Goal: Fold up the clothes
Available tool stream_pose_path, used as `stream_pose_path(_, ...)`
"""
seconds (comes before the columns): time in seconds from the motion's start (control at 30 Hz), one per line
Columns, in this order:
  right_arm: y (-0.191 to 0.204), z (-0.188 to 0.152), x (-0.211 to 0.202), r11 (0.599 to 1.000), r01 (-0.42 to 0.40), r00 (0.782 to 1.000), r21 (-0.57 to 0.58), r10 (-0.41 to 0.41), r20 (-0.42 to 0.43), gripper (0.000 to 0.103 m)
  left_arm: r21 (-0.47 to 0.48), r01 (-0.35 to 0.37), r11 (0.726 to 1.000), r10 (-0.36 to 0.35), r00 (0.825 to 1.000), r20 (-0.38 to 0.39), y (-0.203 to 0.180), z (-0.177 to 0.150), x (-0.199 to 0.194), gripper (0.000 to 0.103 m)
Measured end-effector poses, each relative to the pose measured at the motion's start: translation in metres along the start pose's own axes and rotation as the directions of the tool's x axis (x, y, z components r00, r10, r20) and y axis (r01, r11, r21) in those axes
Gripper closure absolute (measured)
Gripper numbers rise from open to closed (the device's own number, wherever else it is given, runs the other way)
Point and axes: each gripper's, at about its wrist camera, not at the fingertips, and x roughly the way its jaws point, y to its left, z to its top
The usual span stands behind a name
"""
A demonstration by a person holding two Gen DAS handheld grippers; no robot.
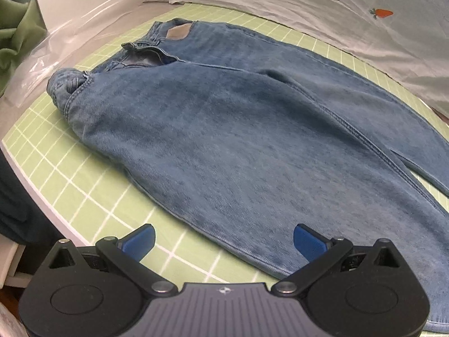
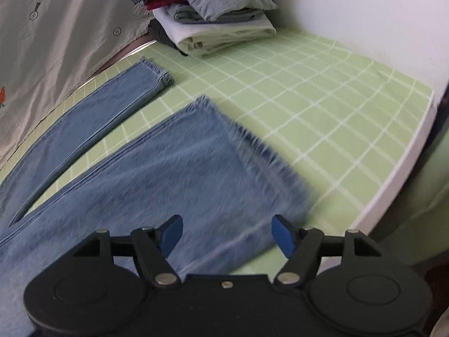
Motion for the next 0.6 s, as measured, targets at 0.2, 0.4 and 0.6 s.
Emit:
stream_pose_path(0.2,0.022,-0.029,-0.004,0.998,-0.026,0.998,0.053,0.029,-0.049,0.031,-0.025,-0.003,1.000,0.002,1.000,-0.015,0.030,0.015,0.007,0.000)
stream_pose_path(0.4,0.056,-0.047,-0.006,0.999,0.000,0.998,0.052,0.004,-0.061,0.024,-0.073,-0.016,0.997,0.014,1.000,-0.021,0.067,0.031,0.017,0.000)
stream_pose_path(0.6,0.085,-0.058,-0.003,0.998,0.065,0.997,0.011,-0.065,-0.051,0.019,-0.153,-0.050,0.987,0.047,0.999,-0.020,0.109,0.047,0.030,0.000)
